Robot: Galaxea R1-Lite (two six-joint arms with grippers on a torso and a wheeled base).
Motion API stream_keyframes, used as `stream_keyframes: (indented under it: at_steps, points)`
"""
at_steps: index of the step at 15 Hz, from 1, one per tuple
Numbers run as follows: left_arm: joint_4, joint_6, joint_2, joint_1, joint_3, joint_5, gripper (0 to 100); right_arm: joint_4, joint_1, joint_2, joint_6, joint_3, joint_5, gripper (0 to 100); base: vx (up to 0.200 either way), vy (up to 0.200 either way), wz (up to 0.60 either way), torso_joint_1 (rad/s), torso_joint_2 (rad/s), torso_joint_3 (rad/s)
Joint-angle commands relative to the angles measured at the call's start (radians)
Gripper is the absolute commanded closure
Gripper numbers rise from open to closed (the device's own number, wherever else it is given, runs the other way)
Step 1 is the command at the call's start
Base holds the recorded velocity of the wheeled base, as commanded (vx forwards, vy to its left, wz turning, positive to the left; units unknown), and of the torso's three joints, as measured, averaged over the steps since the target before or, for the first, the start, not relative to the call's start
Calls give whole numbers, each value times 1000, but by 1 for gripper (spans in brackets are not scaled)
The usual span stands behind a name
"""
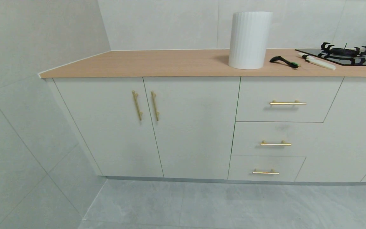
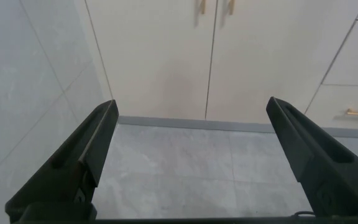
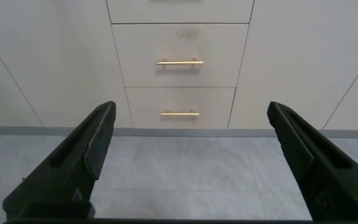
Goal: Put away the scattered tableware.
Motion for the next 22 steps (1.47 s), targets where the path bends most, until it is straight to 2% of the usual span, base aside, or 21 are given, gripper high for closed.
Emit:
stream_keyframes:
  at_steps: [1,6,8,18,22]
  points:
    - [0,0,0,0,0,0,0,-1,1,1,-1,0,0,0,0,0,0,0,0,0]
    - [0,0,0,0,0,0,0,1,1,1,-1,0,0,0,0,0,0,0,0,0]
    - [0,0,0,0,0,0,0,-1,1,1,-1,0,0,0,0,0,-600,5,5,2]
    - [0,0,0,2,0,0,0,-1,1,1,-1,0,0,0,0,0,0,0,0,0]
    - [0,1,0,0,0,0,0,-1,1,1,-1,0,0,0,0,-200,0,5,4,2]
